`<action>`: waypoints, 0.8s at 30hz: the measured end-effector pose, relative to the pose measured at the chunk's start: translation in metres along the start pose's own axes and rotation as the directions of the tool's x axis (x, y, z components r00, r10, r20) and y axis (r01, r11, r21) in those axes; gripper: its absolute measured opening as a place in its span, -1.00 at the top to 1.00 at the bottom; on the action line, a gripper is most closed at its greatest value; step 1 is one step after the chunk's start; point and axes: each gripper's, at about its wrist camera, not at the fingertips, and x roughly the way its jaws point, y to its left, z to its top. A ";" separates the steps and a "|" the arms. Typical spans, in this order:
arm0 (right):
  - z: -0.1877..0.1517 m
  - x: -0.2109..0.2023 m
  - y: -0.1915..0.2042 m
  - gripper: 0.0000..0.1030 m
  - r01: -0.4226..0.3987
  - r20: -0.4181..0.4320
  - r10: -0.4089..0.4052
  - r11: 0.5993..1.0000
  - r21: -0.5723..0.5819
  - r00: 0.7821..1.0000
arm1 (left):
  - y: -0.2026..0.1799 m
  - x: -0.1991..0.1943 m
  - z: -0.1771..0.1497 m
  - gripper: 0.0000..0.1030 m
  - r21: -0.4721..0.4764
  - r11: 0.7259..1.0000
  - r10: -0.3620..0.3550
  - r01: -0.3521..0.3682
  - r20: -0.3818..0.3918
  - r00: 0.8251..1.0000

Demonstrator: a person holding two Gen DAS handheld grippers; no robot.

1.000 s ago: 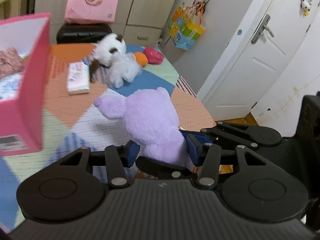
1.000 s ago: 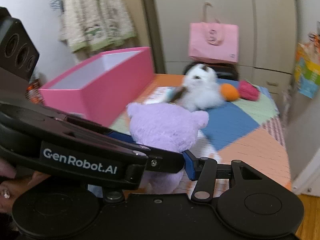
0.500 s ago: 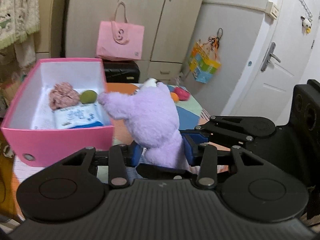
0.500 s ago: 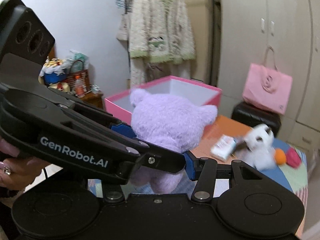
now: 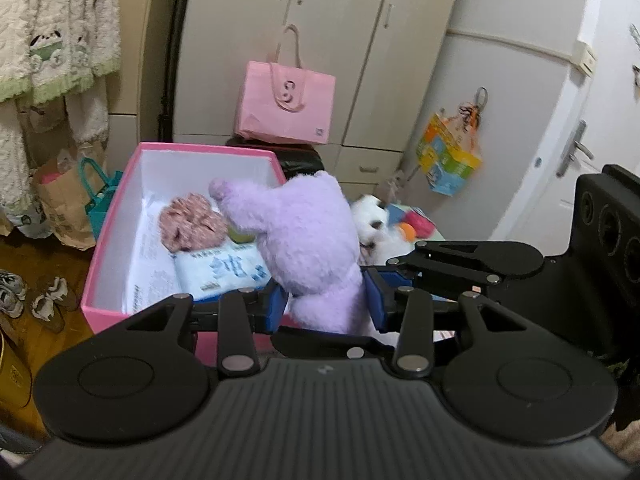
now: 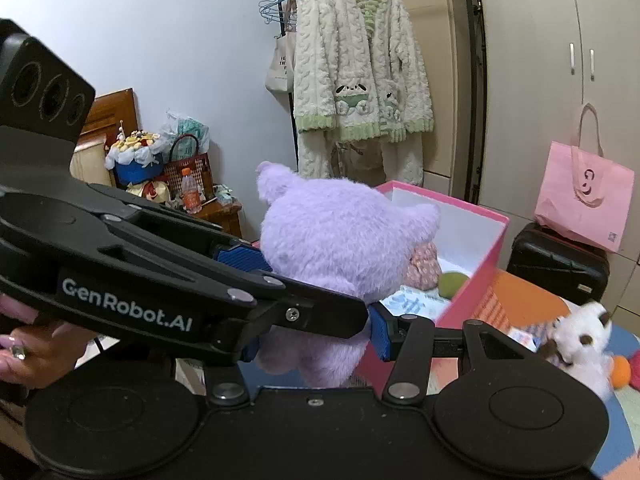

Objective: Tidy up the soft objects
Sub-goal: 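Lift and carry the lavender bear over the pink shoebox with both tools, then open both tools to drop the lavender bear into the box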

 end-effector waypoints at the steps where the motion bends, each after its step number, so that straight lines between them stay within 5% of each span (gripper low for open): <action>1: 0.003 0.005 0.000 -0.10 0.000 0.000 0.000 1.000 0.002 1.000 | 0.004 0.002 0.003 0.24 -0.009 1.000 0.004 -0.004 0.003 1.000; 11: 0.029 0.065 -0.030 -0.10 -0.004 -0.016 0.005 0.998 0.066 1.000 | 0.055 0.046 0.033 0.29 -0.070 0.997 0.015 -0.016 -0.021 1.000; 24: 0.040 0.131 -0.066 -0.10 0.067 -0.214 -0.063 0.998 0.013 0.975 | 0.094 0.102 0.038 0.30 -0.170 0.985 -0.008 -0.010 -0.107 0.994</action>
